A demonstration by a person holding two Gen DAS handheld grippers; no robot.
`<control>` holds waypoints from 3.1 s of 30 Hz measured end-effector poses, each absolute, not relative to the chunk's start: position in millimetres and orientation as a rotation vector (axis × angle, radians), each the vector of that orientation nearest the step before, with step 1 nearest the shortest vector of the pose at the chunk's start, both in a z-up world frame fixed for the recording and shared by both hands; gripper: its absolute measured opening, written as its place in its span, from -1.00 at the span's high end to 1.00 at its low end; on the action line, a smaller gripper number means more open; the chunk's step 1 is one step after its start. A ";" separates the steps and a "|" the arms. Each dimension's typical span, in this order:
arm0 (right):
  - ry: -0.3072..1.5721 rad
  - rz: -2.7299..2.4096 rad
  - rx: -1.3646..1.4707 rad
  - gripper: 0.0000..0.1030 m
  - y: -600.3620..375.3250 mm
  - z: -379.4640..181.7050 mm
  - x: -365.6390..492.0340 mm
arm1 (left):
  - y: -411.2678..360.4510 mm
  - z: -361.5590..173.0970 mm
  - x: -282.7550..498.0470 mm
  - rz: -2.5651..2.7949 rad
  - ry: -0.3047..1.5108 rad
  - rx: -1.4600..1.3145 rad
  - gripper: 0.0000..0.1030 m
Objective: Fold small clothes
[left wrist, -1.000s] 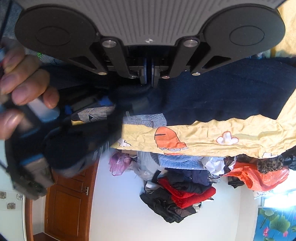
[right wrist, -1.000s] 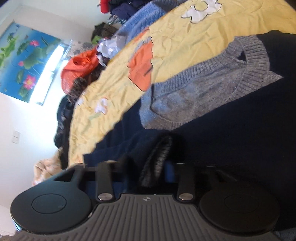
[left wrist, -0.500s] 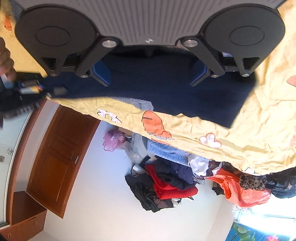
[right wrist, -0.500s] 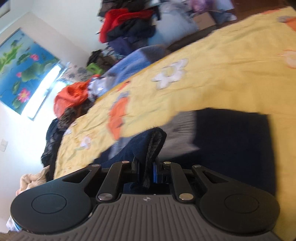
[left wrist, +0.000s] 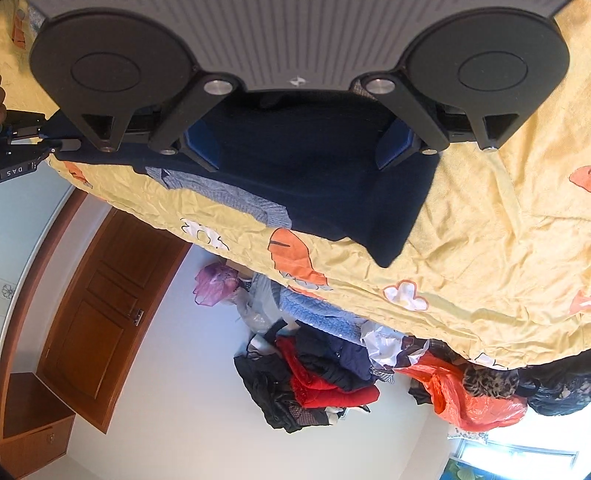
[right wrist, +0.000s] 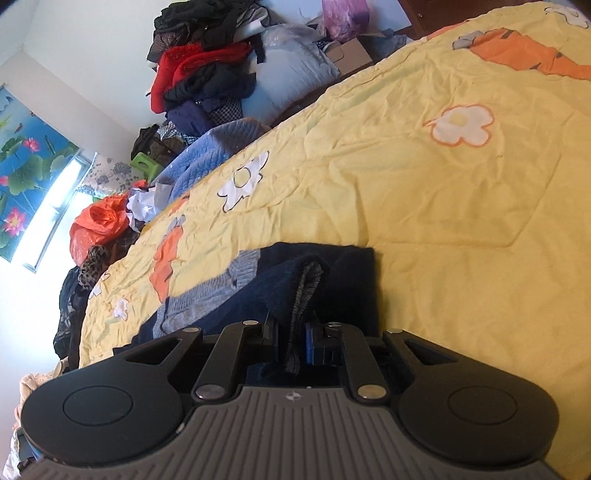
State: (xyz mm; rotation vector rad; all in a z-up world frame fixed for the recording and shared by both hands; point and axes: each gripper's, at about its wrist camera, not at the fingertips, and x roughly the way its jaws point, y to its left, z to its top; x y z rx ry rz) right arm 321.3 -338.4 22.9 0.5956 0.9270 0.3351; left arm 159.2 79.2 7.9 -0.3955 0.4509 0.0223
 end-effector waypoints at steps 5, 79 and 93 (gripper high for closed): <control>0.940 0.310 0.584 0.59 -345.8 17.6 321.7 | 80.2 6.9 160.4 0.026 0.460 -0.399 -0.77; 0.712 0.161 -0.122 -0.68 -198.9 0.5 106.4 | 41.8 14.5 85.1 -0.205 0.708 -0.011 -1.00; 0.722 0.202 -0.017 -0.85 -217.7 9.2 63.9 | 37.1 23.5 46.7 -0.157 0.736 -0.031 -1.00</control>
